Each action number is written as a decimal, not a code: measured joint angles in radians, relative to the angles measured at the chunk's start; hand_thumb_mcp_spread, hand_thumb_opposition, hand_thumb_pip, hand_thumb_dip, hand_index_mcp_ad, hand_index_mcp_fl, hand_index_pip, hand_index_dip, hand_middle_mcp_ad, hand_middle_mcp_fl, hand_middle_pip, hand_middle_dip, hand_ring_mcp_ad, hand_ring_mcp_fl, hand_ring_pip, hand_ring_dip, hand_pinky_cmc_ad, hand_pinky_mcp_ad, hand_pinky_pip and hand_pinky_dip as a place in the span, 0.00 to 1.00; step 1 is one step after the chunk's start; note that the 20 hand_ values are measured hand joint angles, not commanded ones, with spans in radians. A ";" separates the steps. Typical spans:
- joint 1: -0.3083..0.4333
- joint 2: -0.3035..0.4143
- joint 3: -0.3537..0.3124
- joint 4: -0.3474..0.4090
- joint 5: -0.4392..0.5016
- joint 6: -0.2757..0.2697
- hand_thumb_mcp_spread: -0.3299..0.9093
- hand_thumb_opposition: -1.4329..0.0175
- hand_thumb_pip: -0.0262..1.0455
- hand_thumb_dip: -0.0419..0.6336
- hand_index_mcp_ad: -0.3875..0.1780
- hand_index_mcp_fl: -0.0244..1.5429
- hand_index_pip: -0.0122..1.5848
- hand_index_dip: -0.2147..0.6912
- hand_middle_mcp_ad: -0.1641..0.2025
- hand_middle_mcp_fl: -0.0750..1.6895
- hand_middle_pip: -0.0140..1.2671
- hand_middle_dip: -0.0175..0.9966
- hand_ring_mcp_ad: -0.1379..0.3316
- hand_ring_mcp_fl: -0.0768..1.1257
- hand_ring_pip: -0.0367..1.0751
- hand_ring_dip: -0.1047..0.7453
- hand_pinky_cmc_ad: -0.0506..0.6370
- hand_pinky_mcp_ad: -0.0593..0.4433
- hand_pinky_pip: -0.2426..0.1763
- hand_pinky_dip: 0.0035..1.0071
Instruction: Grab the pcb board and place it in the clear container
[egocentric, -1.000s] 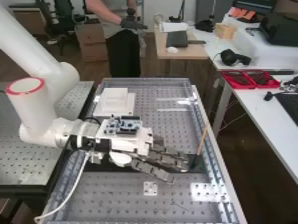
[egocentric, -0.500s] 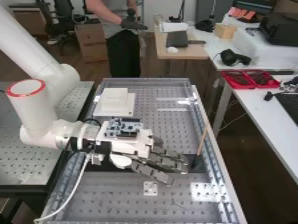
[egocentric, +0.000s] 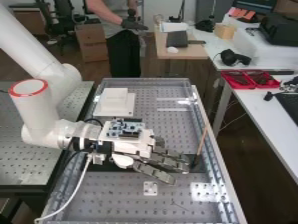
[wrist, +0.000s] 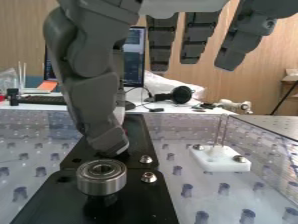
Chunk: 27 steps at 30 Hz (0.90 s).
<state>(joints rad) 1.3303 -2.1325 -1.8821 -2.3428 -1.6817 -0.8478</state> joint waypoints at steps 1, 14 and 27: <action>0.000 0.000 0.001 -0.001 0.000 0.000 0.84 0.40 0.42 0.50 0.15 0.20 0.82 0.74 0.58 0.08 0.13 0.19 0.51 0.08 0.13 0.16 0.56 0.57 0.47 0.18; 0.002 -0.004 0.002 -0.004 0.003 0.004 0.83 0.40 0.42 0.50 0.15 0.21 0.82 0.74 0.58 0.08 0.13 0.19 0.51 0.08 0.14 0.16 0.56 0.55 0.47 0.18; 0.001 -0.005 -0.001 0.000 0.006 0.008 0.88 0.41 0.45 0.50 0.15 0.26 0.86 0.73 0.57 0.08 0.13 0.19 0.51 0.08 0.13 0.16 0.56 0.51 0.47 0.18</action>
<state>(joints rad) 1.3315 -2.1379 -1.8831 -2.3425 -1.6757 -0.8397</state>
